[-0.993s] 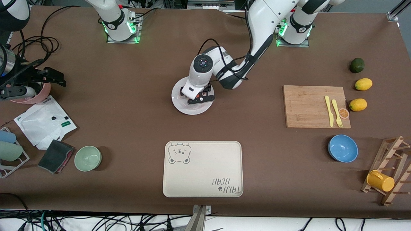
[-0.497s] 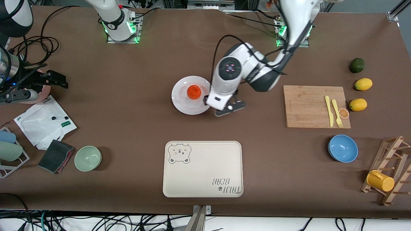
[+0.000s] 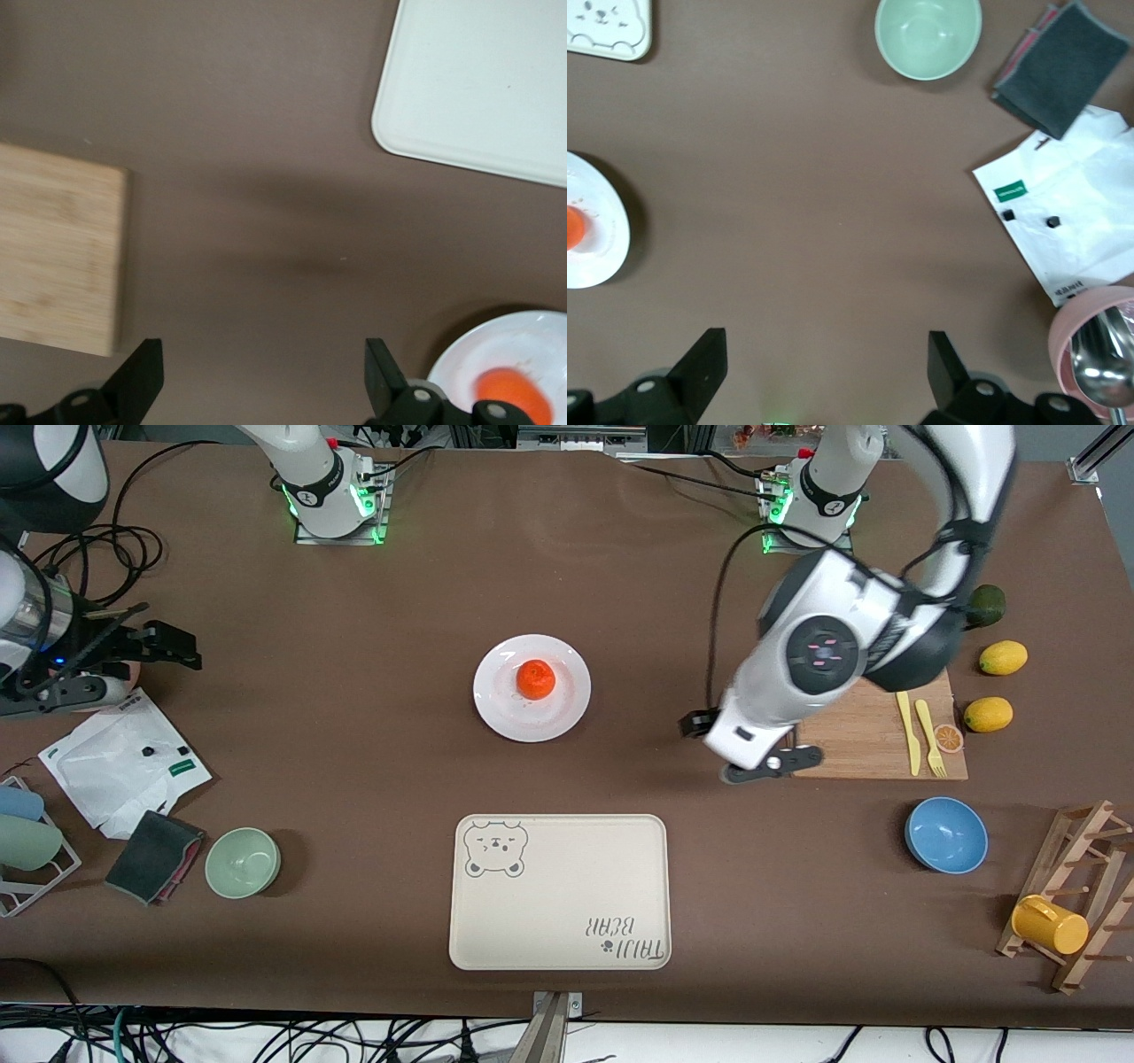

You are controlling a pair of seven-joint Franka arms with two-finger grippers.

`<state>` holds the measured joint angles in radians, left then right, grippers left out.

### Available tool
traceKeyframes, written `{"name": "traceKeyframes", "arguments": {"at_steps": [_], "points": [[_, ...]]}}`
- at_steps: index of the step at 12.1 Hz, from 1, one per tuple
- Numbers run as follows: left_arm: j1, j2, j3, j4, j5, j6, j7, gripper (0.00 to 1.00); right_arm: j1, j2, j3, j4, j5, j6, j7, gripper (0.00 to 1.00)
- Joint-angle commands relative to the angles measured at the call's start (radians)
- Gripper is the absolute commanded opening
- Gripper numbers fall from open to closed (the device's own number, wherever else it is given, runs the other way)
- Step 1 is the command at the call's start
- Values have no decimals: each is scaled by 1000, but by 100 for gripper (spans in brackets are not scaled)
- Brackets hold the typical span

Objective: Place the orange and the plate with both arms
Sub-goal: 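Withdraw the left gripper while the right gripper reaches toward the plate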

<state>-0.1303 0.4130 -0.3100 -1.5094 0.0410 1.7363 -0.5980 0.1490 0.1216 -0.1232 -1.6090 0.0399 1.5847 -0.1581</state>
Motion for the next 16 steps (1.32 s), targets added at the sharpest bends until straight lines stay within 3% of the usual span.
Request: {"name": "traceKeyframes", "arguments": {"at_steps": [1,3,5,8,11,13,16], "points": [[99,-101,-17,7,13,-143,226,100,10,35,17,18,75,-12,8,100],[182,-108,-8,105,19,-284,479,100,11,68,36,20,130,0,9,100],[283,-135,-1,123,8,-319,657,100,17,101,52,20,187,9,6,100],[267,-277,90,27,-18,-302,745,100,17,122,77,-60,317,110,-27,100],[229,-399,150,-84,-21,-183,735,100,17,135,106,-213,475,298,-119,100],[122,-450,265,-162,-80,-161,736,100,15,136,152,-313,562,415,-126,100],[113,-473,285,-192,-87,-152,735,100,15,144,206,-411,722,527,-187,100]]}}
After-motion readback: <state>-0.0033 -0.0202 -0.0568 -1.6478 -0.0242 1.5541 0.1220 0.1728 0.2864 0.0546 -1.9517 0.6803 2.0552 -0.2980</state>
